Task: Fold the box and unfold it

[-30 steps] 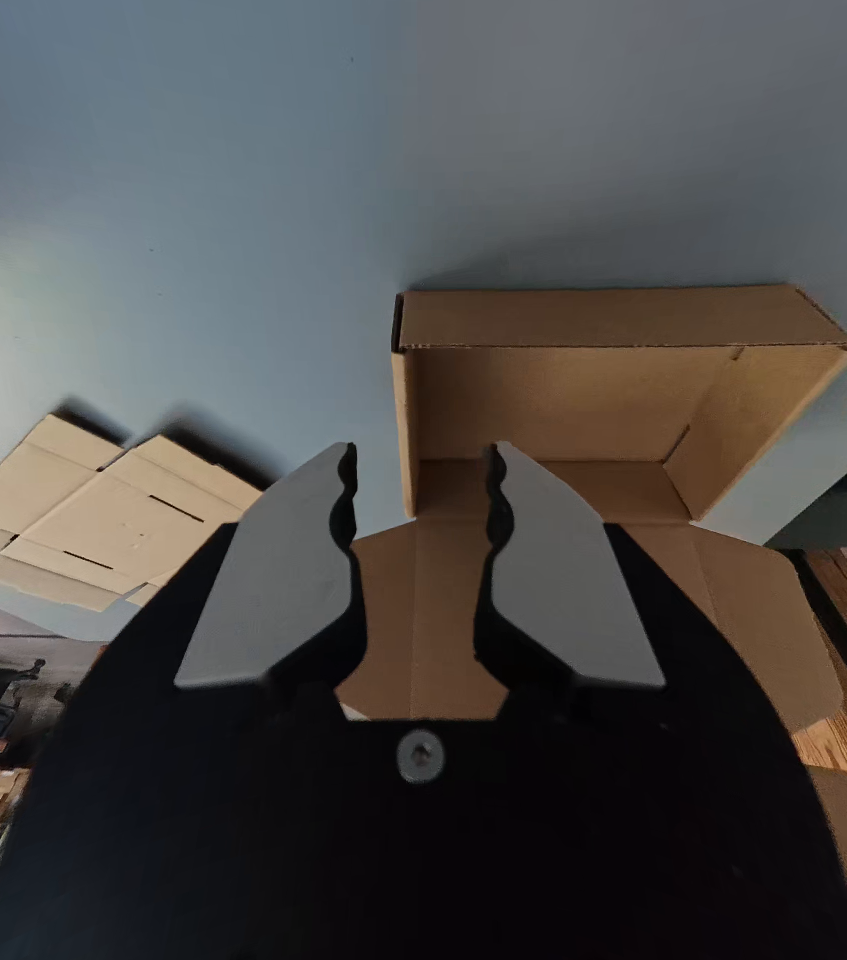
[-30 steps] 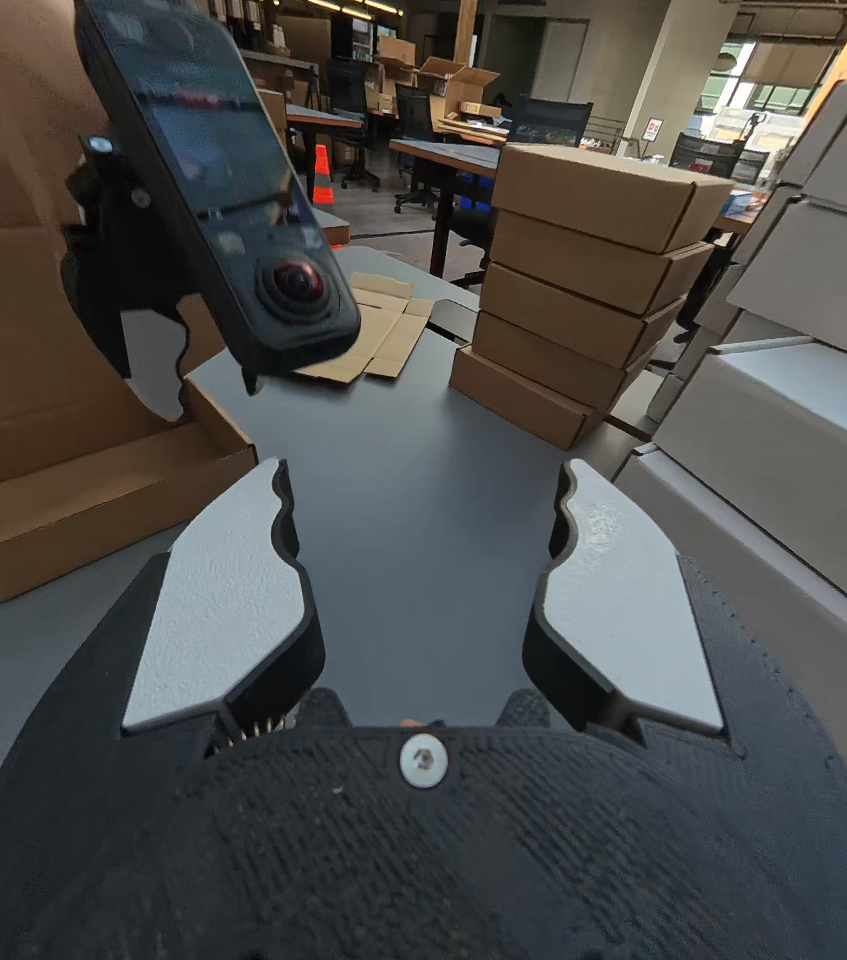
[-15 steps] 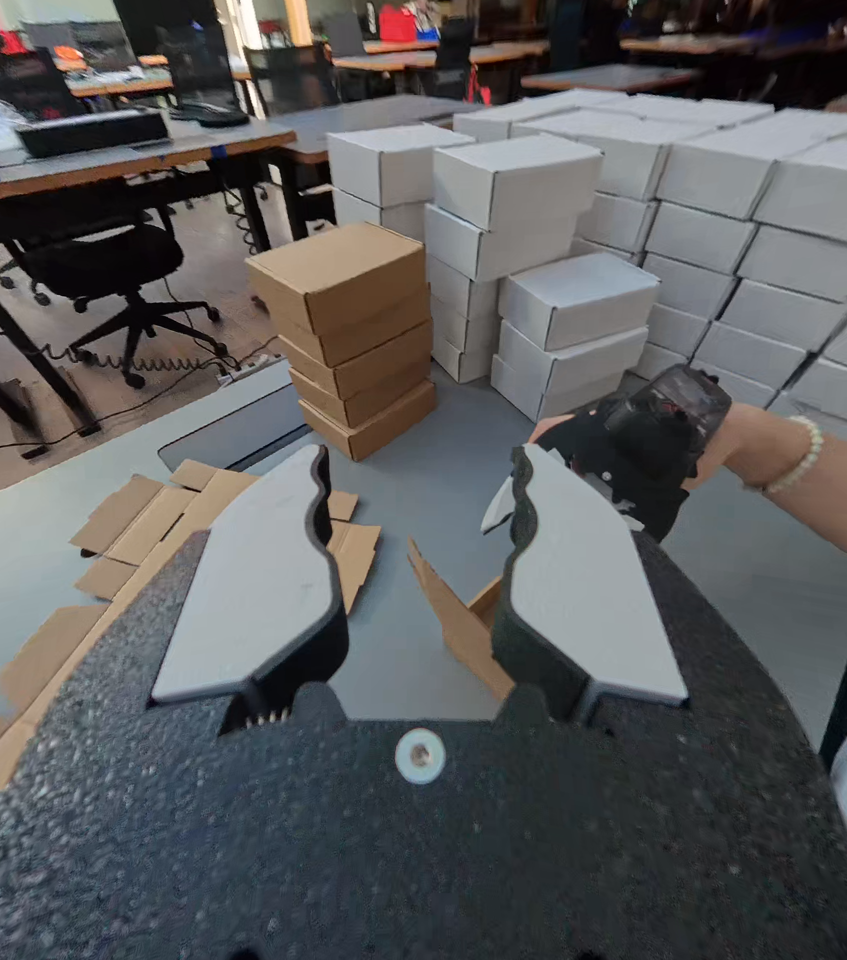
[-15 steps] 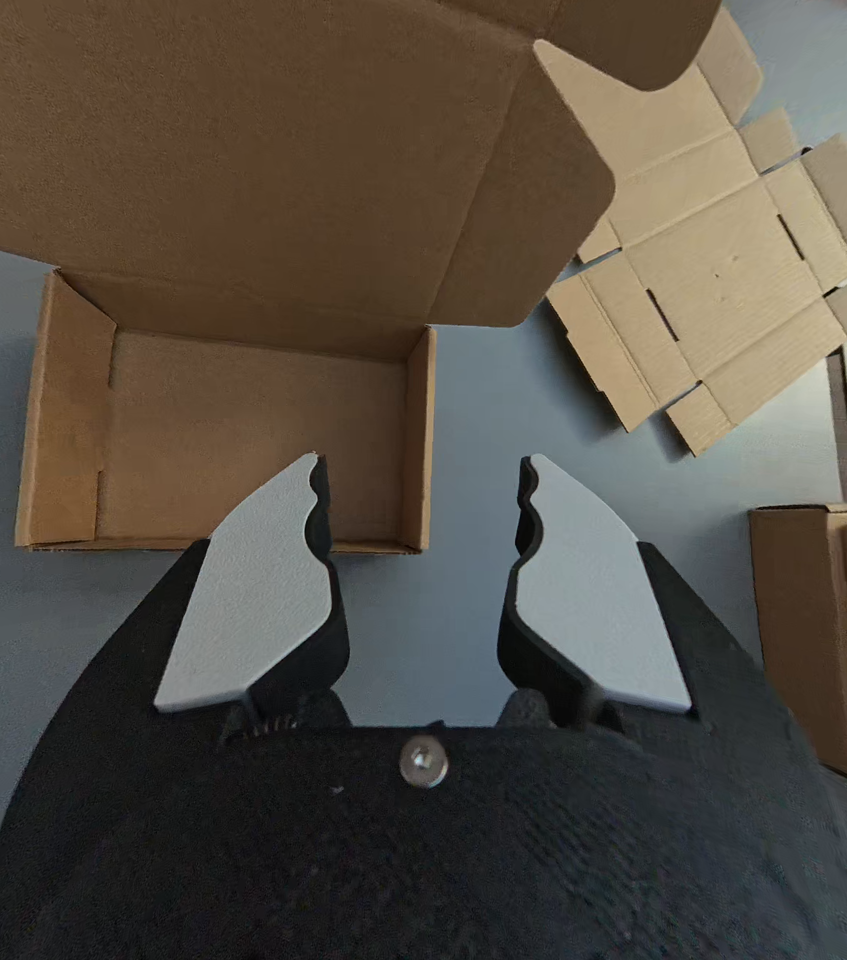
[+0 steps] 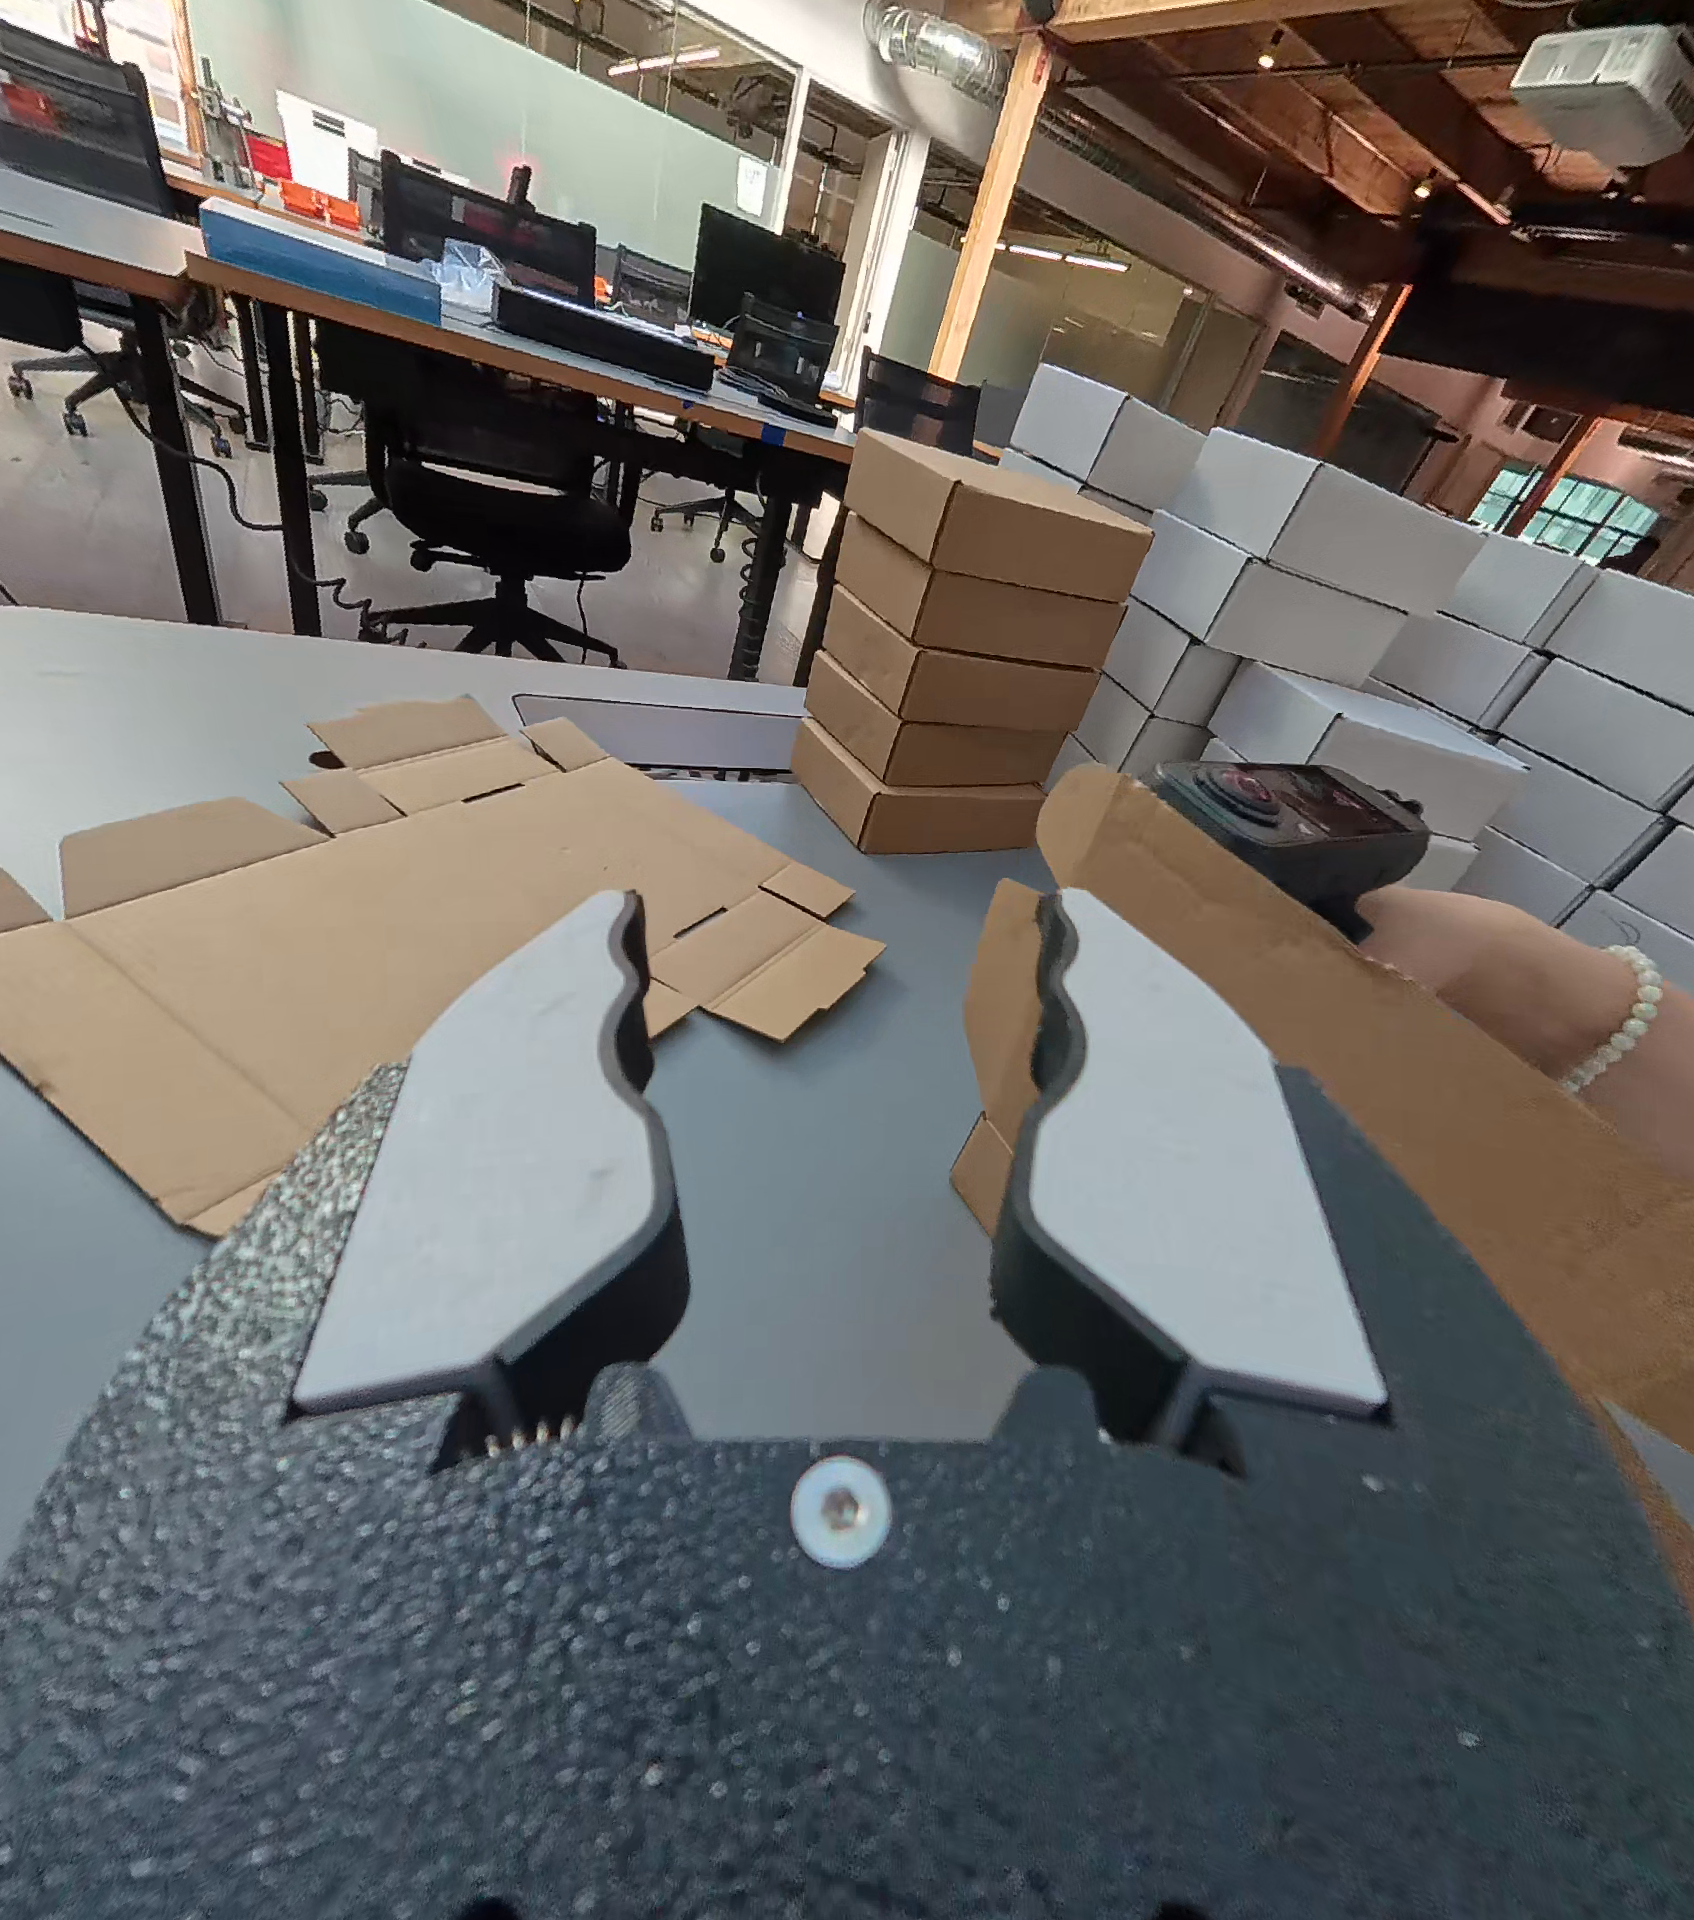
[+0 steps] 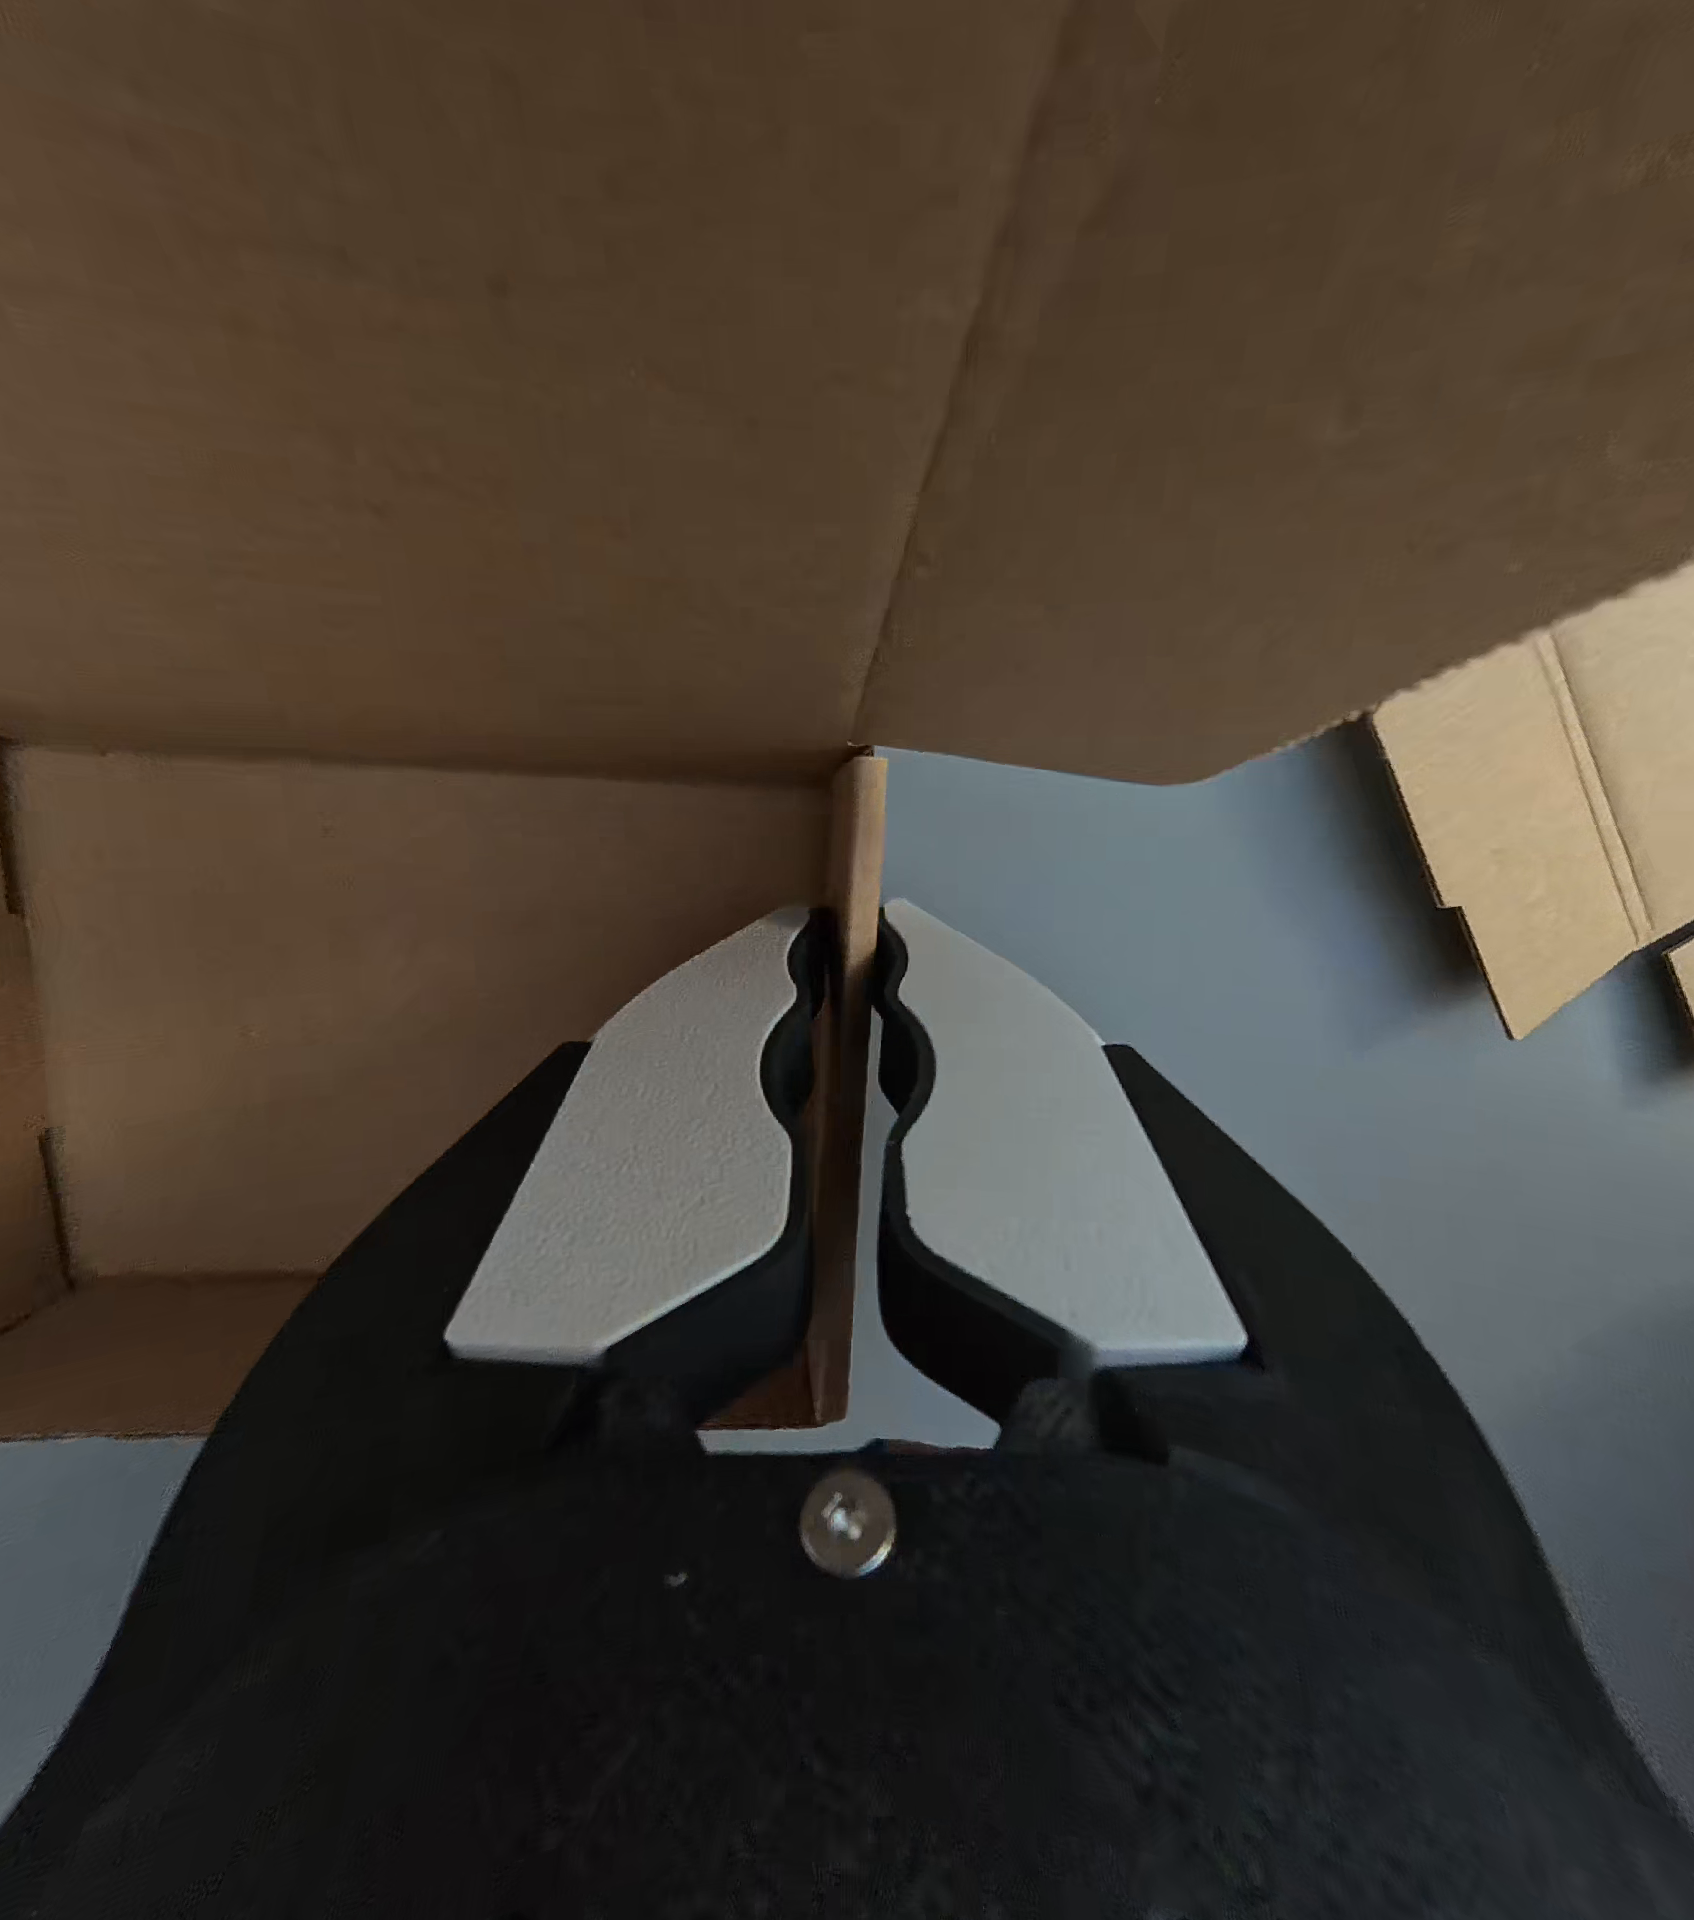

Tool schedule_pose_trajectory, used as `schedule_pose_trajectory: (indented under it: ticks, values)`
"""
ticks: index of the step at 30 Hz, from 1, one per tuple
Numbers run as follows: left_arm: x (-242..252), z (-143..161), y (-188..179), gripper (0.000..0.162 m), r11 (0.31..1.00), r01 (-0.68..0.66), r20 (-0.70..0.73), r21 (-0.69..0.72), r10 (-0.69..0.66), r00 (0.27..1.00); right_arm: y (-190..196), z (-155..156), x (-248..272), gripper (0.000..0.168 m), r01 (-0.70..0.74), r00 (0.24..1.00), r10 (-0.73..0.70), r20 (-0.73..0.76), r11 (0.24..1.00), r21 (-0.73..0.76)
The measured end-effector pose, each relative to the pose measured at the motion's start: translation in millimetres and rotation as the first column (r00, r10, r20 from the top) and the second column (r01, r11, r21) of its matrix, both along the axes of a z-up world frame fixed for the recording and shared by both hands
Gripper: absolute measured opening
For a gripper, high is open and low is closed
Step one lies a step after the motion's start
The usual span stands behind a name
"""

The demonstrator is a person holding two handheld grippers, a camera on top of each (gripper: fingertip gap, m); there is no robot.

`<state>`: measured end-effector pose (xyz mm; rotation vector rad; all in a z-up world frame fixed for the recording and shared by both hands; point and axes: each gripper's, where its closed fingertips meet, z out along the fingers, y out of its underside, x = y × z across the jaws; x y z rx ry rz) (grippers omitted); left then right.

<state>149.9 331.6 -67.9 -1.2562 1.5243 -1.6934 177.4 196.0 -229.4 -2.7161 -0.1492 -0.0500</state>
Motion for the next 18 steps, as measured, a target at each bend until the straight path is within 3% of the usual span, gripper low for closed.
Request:
schedule_pose_trajectory:
  ticks: [5,8,11,14,18]
  values:
    - [6.4,-12.9,0.4,0.071,0.999,-0.021,-0.046,0.048,0.023,0.999,-7.5,7.3,5.2,0.006,0.196,0.977,-0.193,-0.095,0.98,0.033]
    - [5.8,-10.2,-0.9,0.071,0.994,-0.055,-0.022,0.096,0.057,0.998,-33.4,15.7,22.8,0.006,0.404,0.913,-0.398,-0.092,0.913,0.05]
    - [4.7,-10.2,-6.8,0.071,0.99,-0.057,-0.017,0.132,0.06,0.998,-68.7,26.8,44.3,0.006,0.616,0.788,-0.609,-0.095,0.778,0.126]
    - [5.7,-10.8,-21.5,0.07,0.992,-0.015,-0.022,0.126,0.018,1.0,-118.1,32.9,63.8,0.006,0.797,0.592,-0.801,-0.086,0.566,0.21]
    - [6.5,-12.7,-50.9,0.07,0.99,0.057,-0.024,0.128,-0.054,0.998,-197.4,29.4,57.1,0.006,0.917,0.358,-0.933,-0.014,0.349,0.191]
